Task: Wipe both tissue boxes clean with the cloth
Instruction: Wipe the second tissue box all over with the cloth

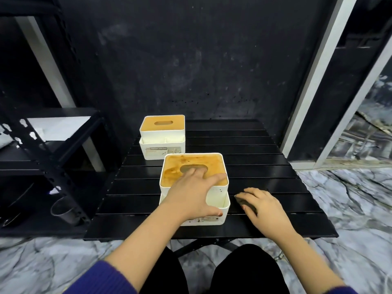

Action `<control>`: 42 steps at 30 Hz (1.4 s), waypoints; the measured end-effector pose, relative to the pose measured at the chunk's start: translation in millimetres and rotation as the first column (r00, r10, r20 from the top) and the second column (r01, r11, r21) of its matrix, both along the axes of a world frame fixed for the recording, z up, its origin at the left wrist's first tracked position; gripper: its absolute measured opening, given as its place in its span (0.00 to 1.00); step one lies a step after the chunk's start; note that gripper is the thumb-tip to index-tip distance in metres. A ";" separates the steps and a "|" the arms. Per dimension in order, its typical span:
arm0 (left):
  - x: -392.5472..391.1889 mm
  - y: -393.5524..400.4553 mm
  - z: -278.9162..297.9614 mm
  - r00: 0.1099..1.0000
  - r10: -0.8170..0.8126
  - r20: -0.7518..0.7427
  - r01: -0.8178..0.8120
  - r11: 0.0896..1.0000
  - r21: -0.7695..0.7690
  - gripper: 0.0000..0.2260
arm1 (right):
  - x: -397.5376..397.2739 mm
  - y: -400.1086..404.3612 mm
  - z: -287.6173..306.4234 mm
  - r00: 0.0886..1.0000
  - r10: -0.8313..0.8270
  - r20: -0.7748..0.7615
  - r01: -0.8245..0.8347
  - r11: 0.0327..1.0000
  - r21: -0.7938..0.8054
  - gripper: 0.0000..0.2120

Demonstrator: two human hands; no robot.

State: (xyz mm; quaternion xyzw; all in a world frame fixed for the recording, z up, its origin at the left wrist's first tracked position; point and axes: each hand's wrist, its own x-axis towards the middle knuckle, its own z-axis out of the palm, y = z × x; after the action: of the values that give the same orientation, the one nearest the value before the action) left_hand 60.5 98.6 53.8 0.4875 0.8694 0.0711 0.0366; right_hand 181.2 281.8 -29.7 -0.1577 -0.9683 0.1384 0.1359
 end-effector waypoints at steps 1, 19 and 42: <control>-0.9 0.7 0.5 1.000 0.000 0.008 0.000 1.000 -0.004 0.37 | -0.2 0.7 -2.8 1.000 -0.009 -0.020 0.009 1.000 -0.007 0.15; -3.0 3.5 -1.5 0.987 0.033 0.154 -0.041 0.998 0.047 0.40 | -9.1 1.9 -13.5 0.988 -0.035 -0.151 0.046 0.997 0.068 0.14; 27.5 -30.5 -10.0 0.928 0.083 0.363 -0.336 0.607 0.720 0.41 | -1.1 -80.3 97.4 0.852 -0.115 -0.511 -0.194 0.836 -0.513 0.15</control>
State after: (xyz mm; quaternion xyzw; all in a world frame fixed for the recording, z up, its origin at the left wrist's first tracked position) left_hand 88.0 68.1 43.8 0.3329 0.7907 0.5108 -0.0555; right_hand 180.2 201.5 67.7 -0.1253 -0.8169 0.4491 0.3396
